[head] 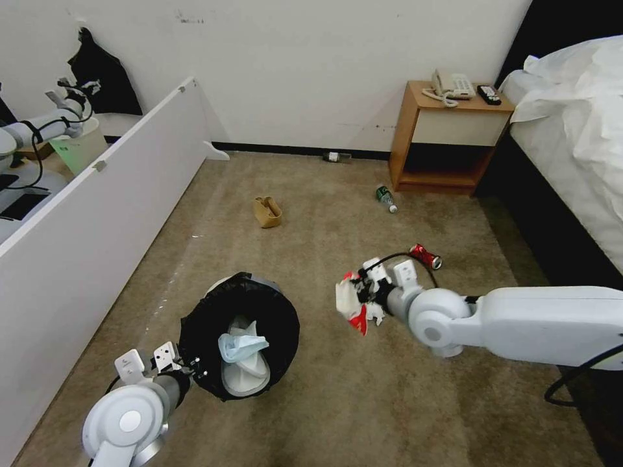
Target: Pick up the trash bin and place the garbage on the floor into it.
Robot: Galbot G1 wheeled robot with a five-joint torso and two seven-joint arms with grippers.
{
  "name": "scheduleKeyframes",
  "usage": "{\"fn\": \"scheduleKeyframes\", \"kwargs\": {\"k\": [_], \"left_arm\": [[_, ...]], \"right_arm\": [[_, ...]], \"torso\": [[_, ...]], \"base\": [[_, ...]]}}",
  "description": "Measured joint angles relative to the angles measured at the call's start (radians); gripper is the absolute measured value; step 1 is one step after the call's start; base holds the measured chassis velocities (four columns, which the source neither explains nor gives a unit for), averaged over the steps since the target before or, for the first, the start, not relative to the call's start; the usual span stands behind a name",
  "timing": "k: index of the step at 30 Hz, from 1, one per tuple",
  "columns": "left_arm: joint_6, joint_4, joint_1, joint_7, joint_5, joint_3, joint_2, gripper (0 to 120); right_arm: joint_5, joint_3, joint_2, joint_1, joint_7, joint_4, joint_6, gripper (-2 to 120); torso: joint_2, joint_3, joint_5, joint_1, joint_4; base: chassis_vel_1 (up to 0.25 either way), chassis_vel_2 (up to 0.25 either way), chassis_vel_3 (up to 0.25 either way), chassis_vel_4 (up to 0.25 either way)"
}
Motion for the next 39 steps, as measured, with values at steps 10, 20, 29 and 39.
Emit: {"fn": "scheduleKeyframes", "kwargs": {"k": [10, 20, 29, 39], "left_arm": [[-0.001, -0.011, -0.003, -0.003, -0.026, 0.047, 0.016, 0], [-0.001, -0.021, 0.015, -0.014, 0.008, 0.125, -0.031, 0], [-0.002, -0.016, 0.009, -0.02, 0.029, 0.173, -0.048, 0], [-0.002, 0.023, -0.016, -0.014, 0.067, 0.242, -0.077, 0]], "right_arm": [[-0.038, 0.054, 0.12, 0.069, -0.008, 0.103, -0.016, 0], [-0.041, 0.075, 0.209, 0.158, -0.06, 0.233, -0.022, 0], [-0.04, 0.055, 0.267, 0.226, -0.122, 0.306, -0.022, 0], [-0.015, 0.007, 0.32, 0.288, -0.218, 0.39, -0.018, 0]], "torso": [[0.0, 0.0, -0.0001, 0.0, 0.0], [0.0, 0.0, -0.0002, 0.0, 0.0001], [0.0, 0.0, -0.0001, 0.0, -0.0003], [0.0, 0.0, -0.0001, 0.0, -0.0003]], "base": [[0.0, 0.0, 0.0, 0.0], [0.0, 0.0, 0.0, 0.0], [0.0, 0.0, 0.0, 0.0], [0.0, 0.0, 0.0, 0.0]]}}
